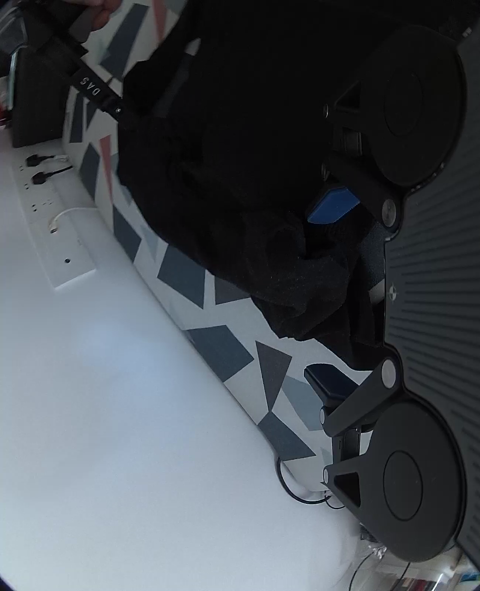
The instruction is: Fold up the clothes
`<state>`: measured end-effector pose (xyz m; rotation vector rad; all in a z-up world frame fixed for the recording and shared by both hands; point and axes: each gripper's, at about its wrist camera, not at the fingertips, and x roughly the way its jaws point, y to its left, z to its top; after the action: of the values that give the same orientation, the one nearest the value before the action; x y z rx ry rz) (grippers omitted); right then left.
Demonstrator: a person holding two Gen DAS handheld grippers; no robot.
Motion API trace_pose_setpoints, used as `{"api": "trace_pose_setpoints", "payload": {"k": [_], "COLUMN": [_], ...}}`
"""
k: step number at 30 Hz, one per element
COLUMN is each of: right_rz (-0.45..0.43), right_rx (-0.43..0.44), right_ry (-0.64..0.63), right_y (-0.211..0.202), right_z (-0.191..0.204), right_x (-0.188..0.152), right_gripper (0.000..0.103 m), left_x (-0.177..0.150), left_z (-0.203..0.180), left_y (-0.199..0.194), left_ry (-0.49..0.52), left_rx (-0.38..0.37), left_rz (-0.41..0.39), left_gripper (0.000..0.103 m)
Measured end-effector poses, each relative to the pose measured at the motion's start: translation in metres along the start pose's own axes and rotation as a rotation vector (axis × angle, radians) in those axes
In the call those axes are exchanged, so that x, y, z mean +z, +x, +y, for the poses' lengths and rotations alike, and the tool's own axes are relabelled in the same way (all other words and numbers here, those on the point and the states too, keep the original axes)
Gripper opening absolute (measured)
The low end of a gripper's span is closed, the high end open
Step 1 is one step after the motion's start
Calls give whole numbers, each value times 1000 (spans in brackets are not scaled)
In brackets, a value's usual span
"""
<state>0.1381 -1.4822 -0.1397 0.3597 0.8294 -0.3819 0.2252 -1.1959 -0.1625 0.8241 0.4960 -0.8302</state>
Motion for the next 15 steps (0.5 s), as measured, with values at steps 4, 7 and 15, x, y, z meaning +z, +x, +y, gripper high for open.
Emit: {"api": "trace_pose_setpoints", "payload": {"k": [4,7,15], "right_rz": [36,54,-43], "right_rx": [37,59,177], "right_ry": [18,-6,-53], "right_y": [22,29,4], "right_z": [-4,-4,-4], "right_x": [2,9,69], "right_gripper": [30,16,3], "left_x": [3,11,58], "left_z": [7,18,92], "left_y": [19,26,29], "left_ry": [-39,-79,-284], "left_rx": [-37,-55,-117], "left_rz": [35,40,-26], "left_gripper": [48,10,9]}}
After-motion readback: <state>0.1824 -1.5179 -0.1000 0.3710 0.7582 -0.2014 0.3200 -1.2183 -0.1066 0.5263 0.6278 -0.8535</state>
